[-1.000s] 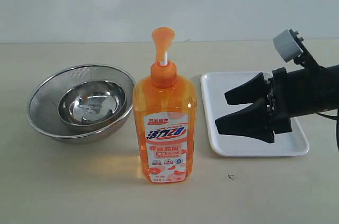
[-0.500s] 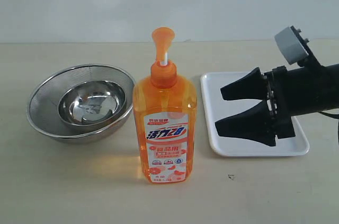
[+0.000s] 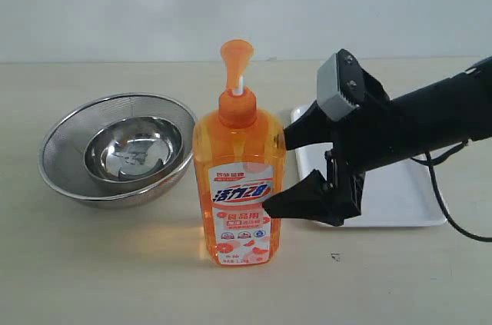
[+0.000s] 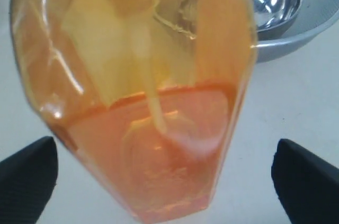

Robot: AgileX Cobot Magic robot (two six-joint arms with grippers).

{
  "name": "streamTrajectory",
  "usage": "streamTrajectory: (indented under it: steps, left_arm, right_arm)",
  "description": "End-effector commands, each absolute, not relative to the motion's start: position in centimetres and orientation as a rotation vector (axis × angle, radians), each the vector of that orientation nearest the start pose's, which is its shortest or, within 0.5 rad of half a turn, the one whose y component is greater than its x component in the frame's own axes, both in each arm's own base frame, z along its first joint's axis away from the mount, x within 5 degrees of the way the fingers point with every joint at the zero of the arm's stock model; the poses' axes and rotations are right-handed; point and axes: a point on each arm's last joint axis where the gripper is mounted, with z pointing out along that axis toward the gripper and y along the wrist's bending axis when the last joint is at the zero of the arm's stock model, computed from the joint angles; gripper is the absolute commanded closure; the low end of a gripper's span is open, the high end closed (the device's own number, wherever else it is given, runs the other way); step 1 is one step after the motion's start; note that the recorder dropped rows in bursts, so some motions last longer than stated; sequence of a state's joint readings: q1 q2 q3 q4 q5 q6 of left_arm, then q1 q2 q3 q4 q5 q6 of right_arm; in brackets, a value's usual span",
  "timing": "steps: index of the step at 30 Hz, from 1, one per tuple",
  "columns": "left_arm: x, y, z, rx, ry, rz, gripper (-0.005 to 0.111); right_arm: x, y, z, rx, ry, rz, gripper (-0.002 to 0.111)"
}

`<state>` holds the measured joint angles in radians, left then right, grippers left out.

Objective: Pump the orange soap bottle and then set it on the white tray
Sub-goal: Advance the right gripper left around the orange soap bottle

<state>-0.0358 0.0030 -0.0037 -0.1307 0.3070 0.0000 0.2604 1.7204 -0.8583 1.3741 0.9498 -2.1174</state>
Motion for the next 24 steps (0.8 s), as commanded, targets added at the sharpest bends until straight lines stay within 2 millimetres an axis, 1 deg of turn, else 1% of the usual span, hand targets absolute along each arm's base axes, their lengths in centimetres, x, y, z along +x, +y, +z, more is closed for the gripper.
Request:
streamTrajectory:
  steps: [1, 5, 13, 19, 24]
  left_arm:
    - [5.4, -0.5, 18.6, -0.046, 1.782, -0.140, 0.102]
    - [5.4, -0.5, 18.6, -0.046, 1.782, -0.140, 0.102]
    - [5.4, -0.5, 18.6, -0.046, 1.782, -0.140, 0.102]
    - [5.4, -0.5, 18.6, -0.046, 1.782, -0.140, 0.102]
    - [5.4, -0.5, 18.6, -0.046, 1.782, -0.140, 0.102]
  right_arm:
    - [28.1, 15.2, 20.1, -1.453, 1.665, 0.864, 0.008]
    - [28.0, 15.7, 20.5, -1.459, 1.635, 0.890, 0.008]
    - [27.6, 16.7, 20.4, -1.484, 1.623, 0.895, 0.008]
    - [27.0, 18.0, 20.2, -1.516, 1.622, 0.864, 0.008]
    - [27.2, 18.1, 20.3, -1.488, 1.629, 0.863, 0.008]
